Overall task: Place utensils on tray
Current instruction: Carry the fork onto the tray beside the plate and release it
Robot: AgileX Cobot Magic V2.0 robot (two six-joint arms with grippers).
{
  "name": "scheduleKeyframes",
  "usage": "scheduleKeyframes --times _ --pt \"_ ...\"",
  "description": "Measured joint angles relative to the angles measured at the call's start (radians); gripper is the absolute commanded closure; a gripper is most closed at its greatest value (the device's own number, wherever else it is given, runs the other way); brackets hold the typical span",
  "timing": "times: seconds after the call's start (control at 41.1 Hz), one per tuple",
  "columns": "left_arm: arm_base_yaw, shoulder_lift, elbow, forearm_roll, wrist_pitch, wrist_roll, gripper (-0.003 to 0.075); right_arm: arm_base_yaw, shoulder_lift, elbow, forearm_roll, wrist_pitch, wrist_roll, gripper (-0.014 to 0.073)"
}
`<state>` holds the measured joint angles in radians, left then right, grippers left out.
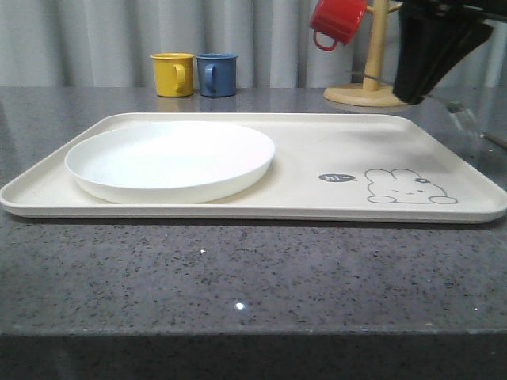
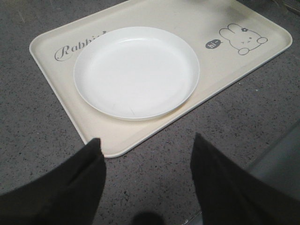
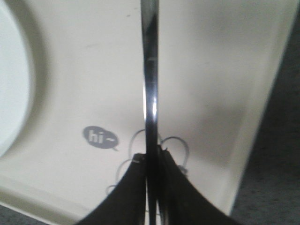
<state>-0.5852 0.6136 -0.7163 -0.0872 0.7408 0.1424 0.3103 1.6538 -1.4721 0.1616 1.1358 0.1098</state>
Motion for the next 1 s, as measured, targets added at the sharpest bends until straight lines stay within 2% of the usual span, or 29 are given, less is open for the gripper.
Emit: scheduleKeyframes --times 0.219,0.365,0.584,0.657,0.851,0.997 --pt "0.0 0.0 0.0 0.0 0.0 0.0 0.0321 0.134 0.084 -0.043 -0.089 0.0 0.241 0.0574" --pt "0.0 0.0 0.0 0.0 -0.001 0.0 0.0321 0.165 0.159 -0.101 -0.111 -0.001 0.386 0.0574" --pt "0.0 0.0 0.0 0.0 -0.002 0.0 0.0321 0.166 0.225 -0.142 -0.118 -0.011 0.467 0.0572" --pt "0.0 0.0 0.0 0.0 -0.002 0.0 0.0321 0.166 0.238 -0.145 -0.118 -0.013 0.479 0.0536" --pt "0.0 0.0 0.0 0.0 -0.002 0.0 0.0321 0.166 0.24 -0.145 -0.118 -0.015 0.488 0.0335" --pt "0.0 0.0 0.0 0.0 -0.002 0.0 0.0321 0.166 0.24 -0.145 -0.118 -0.015 0.49 0.0283"
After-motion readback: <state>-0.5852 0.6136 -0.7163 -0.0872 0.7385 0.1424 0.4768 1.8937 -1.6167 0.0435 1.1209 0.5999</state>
